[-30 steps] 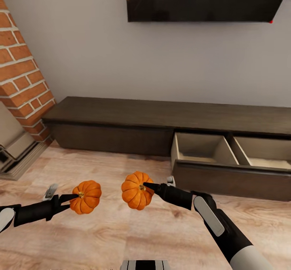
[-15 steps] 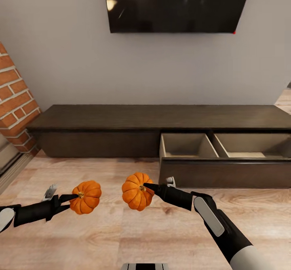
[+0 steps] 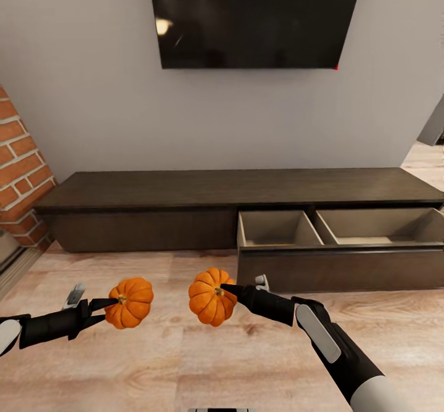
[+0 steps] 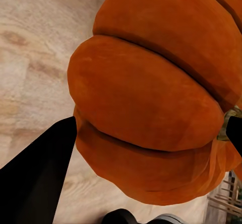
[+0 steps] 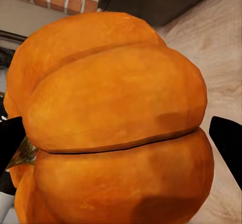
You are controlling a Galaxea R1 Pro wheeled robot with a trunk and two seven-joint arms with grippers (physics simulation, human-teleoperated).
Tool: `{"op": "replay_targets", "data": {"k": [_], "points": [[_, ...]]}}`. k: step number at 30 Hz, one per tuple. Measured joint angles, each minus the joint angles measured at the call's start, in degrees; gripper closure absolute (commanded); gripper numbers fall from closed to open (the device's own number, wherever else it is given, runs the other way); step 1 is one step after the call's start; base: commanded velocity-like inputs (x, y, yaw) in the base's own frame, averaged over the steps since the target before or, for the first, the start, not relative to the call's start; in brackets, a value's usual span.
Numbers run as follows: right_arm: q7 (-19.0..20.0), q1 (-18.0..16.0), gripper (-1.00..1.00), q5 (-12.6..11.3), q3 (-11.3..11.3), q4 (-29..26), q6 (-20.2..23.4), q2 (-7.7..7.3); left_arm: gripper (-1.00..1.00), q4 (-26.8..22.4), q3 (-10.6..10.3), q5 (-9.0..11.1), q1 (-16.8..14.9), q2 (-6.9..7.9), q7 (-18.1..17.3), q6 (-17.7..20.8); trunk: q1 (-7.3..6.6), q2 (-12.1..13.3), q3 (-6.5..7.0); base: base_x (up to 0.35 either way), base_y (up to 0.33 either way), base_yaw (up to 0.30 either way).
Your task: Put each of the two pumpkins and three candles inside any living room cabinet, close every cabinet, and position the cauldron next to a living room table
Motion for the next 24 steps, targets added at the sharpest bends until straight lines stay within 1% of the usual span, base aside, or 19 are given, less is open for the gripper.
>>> {"op": "replay_targets", "data": {"k": [7,16,19,24], "points": [[-0.1,0.0,1.00,-0.1,0.0,0.0,0.0,-0.11,1.00,0.6,0.1,0.1,0.0,0.00,-0.1,0.0,-0.18,0.1,1.55,0.000,0.000,0.000],[0.1,0.0,1.00,0.1,0.1,0.0,0.0,-0.14,1.00,1.1,0.1,0.1,0.0,0.07,-0.2,0.0,-0.18,0.1,1.56,0.000,0.000,-0.001],[0.1,0.0,1.00,0.0,0.0,0.0,0.0,-0.14,1.00,1.1,0.0,0.0,0.0,0.04,-0.2,-0.1,-0.18,0.1,1.56,0.000,0.000,-0.157],[0.1,0.0,1.00,0.1,0.0,0.0,0.0,-0.15,1.00,1.1,0.1,-0.1,0.0,0.05,-0.2,-0.1,-0.18,0.1,1.56,0.000,0.000,-0.260]]}}
